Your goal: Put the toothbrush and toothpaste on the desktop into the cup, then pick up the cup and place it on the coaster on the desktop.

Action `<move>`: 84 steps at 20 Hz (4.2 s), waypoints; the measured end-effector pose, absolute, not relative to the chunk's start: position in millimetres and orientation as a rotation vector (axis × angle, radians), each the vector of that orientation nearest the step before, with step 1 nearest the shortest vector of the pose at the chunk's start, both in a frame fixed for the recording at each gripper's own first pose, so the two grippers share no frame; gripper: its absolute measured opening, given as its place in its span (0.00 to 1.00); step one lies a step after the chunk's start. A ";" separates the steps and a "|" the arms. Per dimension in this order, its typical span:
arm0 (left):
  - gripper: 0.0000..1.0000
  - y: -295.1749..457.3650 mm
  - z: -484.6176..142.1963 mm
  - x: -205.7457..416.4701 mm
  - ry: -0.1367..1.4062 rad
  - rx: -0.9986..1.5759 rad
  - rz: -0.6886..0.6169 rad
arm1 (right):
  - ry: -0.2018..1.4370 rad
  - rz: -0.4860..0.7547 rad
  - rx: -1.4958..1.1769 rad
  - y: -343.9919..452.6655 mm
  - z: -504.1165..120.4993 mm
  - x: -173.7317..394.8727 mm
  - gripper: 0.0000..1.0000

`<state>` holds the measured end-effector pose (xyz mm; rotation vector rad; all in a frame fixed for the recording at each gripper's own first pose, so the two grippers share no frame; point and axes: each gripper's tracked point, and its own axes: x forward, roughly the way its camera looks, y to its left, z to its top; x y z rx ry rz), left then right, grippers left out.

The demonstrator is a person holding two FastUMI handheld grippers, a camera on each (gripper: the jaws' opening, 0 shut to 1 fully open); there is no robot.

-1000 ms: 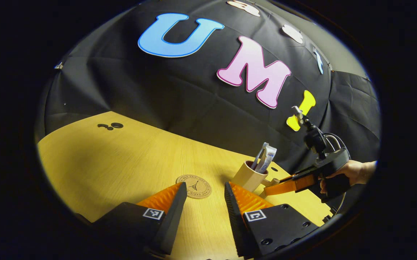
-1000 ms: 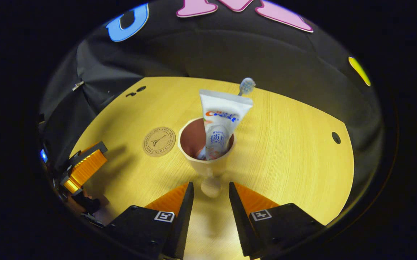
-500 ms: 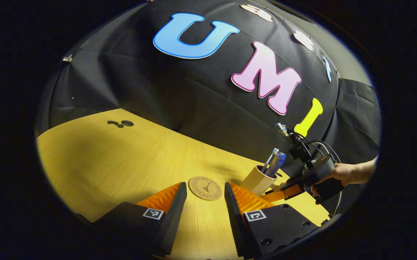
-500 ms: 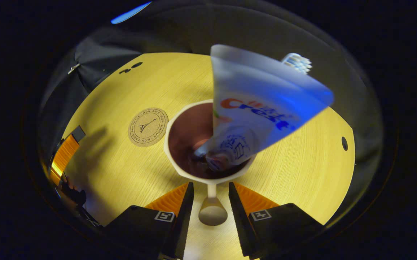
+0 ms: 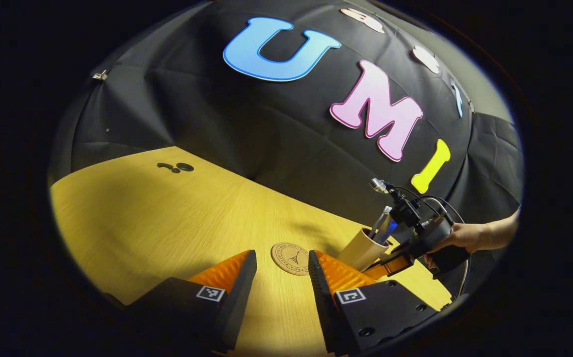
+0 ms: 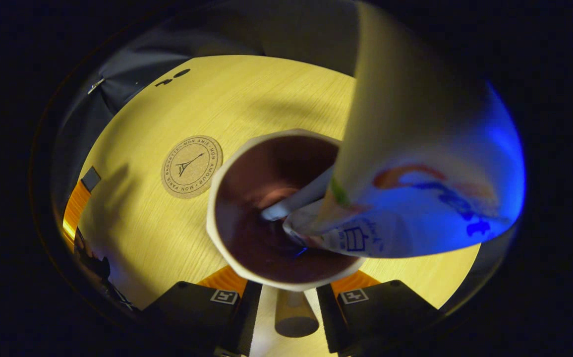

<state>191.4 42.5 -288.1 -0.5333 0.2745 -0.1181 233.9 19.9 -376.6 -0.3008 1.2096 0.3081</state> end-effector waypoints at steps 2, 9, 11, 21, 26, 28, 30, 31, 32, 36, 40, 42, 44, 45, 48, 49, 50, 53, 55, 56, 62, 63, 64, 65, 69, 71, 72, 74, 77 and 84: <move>0.67 44.5 -289.7 190.0 0.277 -0.542 -0.117 | 1.235 0.306 -0.300 20.8 -378.5 230.3 0.48; 0.67 47.5 -292.1 189.7 0.281 -0.545 -0.115 | 1.224 0.348 -0.325 21.4 -372.8 225.3 0.28; 0.67 49.3 -292.9 189.0 0.280 -0.544 -0.113 | 1.207 0.348 -0.294 27.5 -370.7 226.7 0.33; 0.67 60.3 -286.8 177.3 0.275 -0.516 -0.122 | 1.175 0.417 -0.243 91.5 -353.7 228.3 0.33; 0.67 71.8 -287.9 166.7 0.277 -0.486 -0.118 | 1.168 0.458 -0.275 126.1 -354.2 233.3 0.28; 0.67 72.6 -290.2 163.6 0.281 -0.472 -0.125 | 1.169 0.471 -0.285 138.1 -354.4 235.8 0.33; 0.67 74.1 -290.1 161.4 0.281 -0.466 -0.132 | 1.172 0.476 -0.297 145.1 -356.4 237.8 0.33; 0.66 74.3 -291.4 161.8 0.281 -0.467 -0.134 | 1.176 0.476 -0.301 147.3 -357.7 237.5 0.28; 0.66 75.3 -291.0 162.3 0.282 -0.467 -0.134 | 1.182 0.477 -0.306 149.8 -359.3 238.3 0.32; 0.66 79.7 -292.3 161.5 0.283 -0.480 -0.134 | 1.195 0.481 -0.324 156.4 -363.3 238.4 0.32; 0.67 82.1 -295.7 163.2 0.287 -0.484 -0.134 | 1.220 0.476 -0.349 161.9 -370.8 241.3 0.32; 0.67 82.5 -296.4 163.0 0.287 -0.488 -0.135 | 1.228 0.473 -0.361 169.0 -377.8 244.6 0.32; 0.66 82.2 -296.4 165.1 0.290 -0.494 -0.137 | 1.229 0.475 -0.368 170.1 -377.4 245.2 0.32; 0.66 81.5 -298.3 164.8 0.294 -0.497 -0.139 | 1.231 0.474 -0.371 170.2 -378.0 245.2 0.32; 0.66 77.7 -298.2 164.2 0.302 -0.502 -0.148 | 1.233 0.471 -0.375 172.3 -379.0 246.0 0.32; 0.66 75.9 -299.1 164.9 0.304 -0.502 -0.154 | 1.234 0.468 -0.374 172.6 -380.5 246.2 0.33; 0.66 75.3 -299.1 164.4 0.305 -0.500 -0.158 | 1.236 0.467 -0.371 172.0 -379.0 246.3 0.33; 0.67 74.3 -297.2 164.9 0.304 -0.500 -0.168 | 1.236 0.474 -0.364 170.4 -375.3 244.7 0.34; 0.66 73.2 -297.0 165.4 0.307 -0.506 -0.171 | 1.233 0.477 -0.352 166.9 -368.7 243.1 0.29; 0.67 73.6 -295.9 164.8 0.307 -0.507 -0.171 | 1.229 0.477 -0.346 165.1 -365.8 240.9 0.35; 0.67 73.6 -284.8 157.6 0.314 -0.498 -0.177 | 1.161 0.494 -0.316 163.4 -327.4 235.5 0.37; 0.67 74.3 -280.4 157.1 0.312 -0.500 -0.178 | 1.146 0.494 -0.310 161.7 -318.3 233.2 0.37; 0.66 73.4 -276.7 156.6 0.316 -0.505 -0.179 | 1.134 0.494 -0.301 161.3 -308.7 231.9 0.37; 0.66 73.5 -273.0 155.9 0.324 -0.510 -0.179 | 1.119 0.493 -0.292 159.2 -298.0 229.7 0.38; 0.66 76.8 -258.4 153.2 0.369 -0.520 -0.150 | 1.055 0.480 -0.249 147.3 -248.3 213.6 0.38; 0.66 80.2 -253.7 148.0 0.414 -0.526 -0.121 | 1.023 0.466 -0.227 141.4 -226.6 203.9 0.39; 0.67 81.6 -248.7 144.0 0.424 -0.528 -0.107 | 1.003 0.455 -0.220 138.1 -217.0 199.3 0.39; 0.67 84.6 -235.2 137.4 0.432 -0.520 -0.089 | 0.957 0.448 -0.189 139.8 -191.8 188.3 0.39; 0.67 88.1 -204.8 127.9 0.435 -0.466 -0.080 | 0.893 0.477 -0.142 144.7 -158.2 163.5 0.40; 0.67 81.7 -146.7 98.6 0.447 -0.356 -0.115 | 0.765 0.400 -0.081 135.6 -106.1 119.7 0.40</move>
